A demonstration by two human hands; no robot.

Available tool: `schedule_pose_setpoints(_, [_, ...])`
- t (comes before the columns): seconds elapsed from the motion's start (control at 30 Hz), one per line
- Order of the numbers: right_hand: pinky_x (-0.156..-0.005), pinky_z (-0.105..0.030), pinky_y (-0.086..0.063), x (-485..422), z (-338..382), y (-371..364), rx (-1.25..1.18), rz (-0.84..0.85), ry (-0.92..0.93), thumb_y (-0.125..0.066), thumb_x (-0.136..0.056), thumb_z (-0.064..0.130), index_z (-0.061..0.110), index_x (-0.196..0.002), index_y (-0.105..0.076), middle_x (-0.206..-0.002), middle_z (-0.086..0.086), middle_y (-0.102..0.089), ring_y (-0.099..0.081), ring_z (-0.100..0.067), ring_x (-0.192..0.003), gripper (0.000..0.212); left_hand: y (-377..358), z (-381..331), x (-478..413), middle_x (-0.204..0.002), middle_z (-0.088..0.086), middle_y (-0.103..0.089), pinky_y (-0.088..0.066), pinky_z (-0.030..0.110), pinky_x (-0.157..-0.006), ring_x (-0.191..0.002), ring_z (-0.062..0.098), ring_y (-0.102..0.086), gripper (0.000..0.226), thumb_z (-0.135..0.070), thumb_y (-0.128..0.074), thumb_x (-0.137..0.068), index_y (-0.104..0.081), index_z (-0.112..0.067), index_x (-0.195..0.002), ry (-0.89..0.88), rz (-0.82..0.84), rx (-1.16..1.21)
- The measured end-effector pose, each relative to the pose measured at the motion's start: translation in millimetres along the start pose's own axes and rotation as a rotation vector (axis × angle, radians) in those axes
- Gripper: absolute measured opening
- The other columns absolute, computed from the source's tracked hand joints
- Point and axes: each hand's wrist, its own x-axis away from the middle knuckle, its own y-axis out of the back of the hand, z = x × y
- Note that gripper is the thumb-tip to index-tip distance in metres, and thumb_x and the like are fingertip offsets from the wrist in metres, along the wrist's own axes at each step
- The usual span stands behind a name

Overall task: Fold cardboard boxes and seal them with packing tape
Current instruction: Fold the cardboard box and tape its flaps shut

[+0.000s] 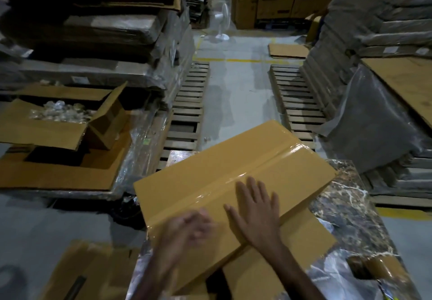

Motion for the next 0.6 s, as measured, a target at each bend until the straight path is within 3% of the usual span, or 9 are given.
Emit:
schedule_pose_setpoints(0.07, [-0.126,-0.054,-0.017,57,-1,-2,-0.247,-0.123,-0.208,-0.037,-0.090,0.084,0.035,-0.160,-0.024,-0.173,0.004,-0.002,-0.004,-0.021,-0.159,0.086,50,-27,-18,-0.101,0.005,-0.078,-0.058,0.038,-0.076,-0.091,0.024,-0.073,0.068,-0.082,-0.071,-0.070,-0.076,-0.022,-0.104,-0.319,-0.329,-0.310])
schedule_pose_setpoints(0.1, [-0.126,-0.053,-0.018,78,6,-4,-0.408,-0.138,-0.321,-0.044,-0.086,0.085,0.035,-0.161,-0.019,-0.173,0.005,0.006,-0.002,-0.020,-0.159,0.095,68,-37,-30,-0.114,0.004,-0.075,-0.055,0.042,-0.086,-0.103,0.025,-0.069,0.066,-0.082,-0.063,-0.078,-0.073,-0.027,-0.112,-0.381,-0.427,-0.483])
schedule_pose_setpoints(0.17, [-0.127,-0.043,-0.017,99,28,-3,-0.722,-0.070,-0.548,-0.057,-0.073,0.083,0.036,-0.163,0.000,-0.172,0.008,0.015,-0.001,-0.018,-0.159,0.117,98,-43,-66,-0.144,0.011,-0.060,-0.046,0.050,-0.102,-0.127,0.034,-0.058,0.064,-0.068,-0.060,-0.094,-0.060,-0.022,-0.139,-0.394,-0.559,-0.739])
schedule_pose_setpoints(0.23, [-0.125,-0.039,-0.020,100,45,-2,-0.893,0.028,-0.633,-0.062,-0.068,0.080,0.038,-0.160,0.019,-0.172,0.008,0.011,-0.009,-0.019,-0.158,0.130,112,-50,-93,-0.152,0.015,-0.053,-0.042,0.052,-0.107,-0.135,0.038,-0.052,0.077,-0.073,-0.055,-0.093,-0.055,-0.018,-0.147,-0.293,-0.509,-0.830])
schedule_pose_setpoints(0.3, [-0.124,-0.039,-0.023,90,53,-5,-0.900,0.073,-0.617,-0.061,-0.068,0.083,0.035,-0.156,0.030,-0.172,0.007,0.009,-0.014,-0.021,-0.157,0.135,114,-43,-103,-0.139,0.021,-0.062,-0.044,0.049,-0.100,-0.123,0.039,-0.059,0.088,-0.081,-0.047,-0.089,-0.065,-0.009,-0.136,-0.241,-0.516,-0.755])
schedule_pose_setpoints(0.37, [-0.120,-0.036,-0.027,77,47,-3,-0.879,0.046,-0.606,-0.059,-0.073,0.081,0.027,-0.158,0.030,-0.173,0.005,0.002,-0.020,-0.023,-0.156,0.134,105,-26,-100,-0.126,0.027,-0.068,-0.047,0.050,-0.096,-0.114,0.042,-0.062,0.087,-0.078,-0.047,-0.091,-0.070,-0.001,-0.125,-0.305,-0.567,-0.638])
schedule_pose_setpoints(0.43, [-0.116,-0.034,-0.033,61,27,3,-0.833,-0.003,-0.583,-0.062,-0.082,0.073,0.021,-0.160,0.024,-0.172,0.001,-0.010,-0.030,-0.025,-0.152,0.127,90,-16,-83,-0.123,0.027,-0.069,-0.047,0.050,-0.097,-0.115,0.042,-0.062,0.091,-0.081,-0.041,-0.091,-0.073,-0.002,-0.122,-0.316,-0.572,-0.647])
schedule_pose_setpoints(0.5, [-0.113,-0.034,-0.036,45,-4,14,-0.761,-0.059,-0.565,-0.065,-0.090,0.063,0.017,-0.163,0.015,-0.171,-0.002,-0.018,-0.037,-0.027,-0.149,0.117,76,1,-68,-0.116,0.023,-0.073,-0.048,0.043,-0.090,-0.108,0.041,-0.066,0.099,-0.090,-0.032,-0.087,-0.076,-0.008,-0.118,-0.333,-0.530,-0.672])
schedule_pose_setpoints(0.6, [-0.112,-0.042,-0.039,22,-56,37,-0.615,-0.087,-0.510,-0.060,-0.097,0.059,0.017,-0.165,-0.001,-0.165,-0.006,-0.034,-0.044,-0.033,-0.144,0.099,33,31,-38,-0.092,0.012,-0.073,-0.042,0.032,-0.076,-0.097,0.035,-0.069,0.078,-0.077,-0.029,-0.093,-0.077,-0.017,-0.108,-0.308,-0.448,-0.805])
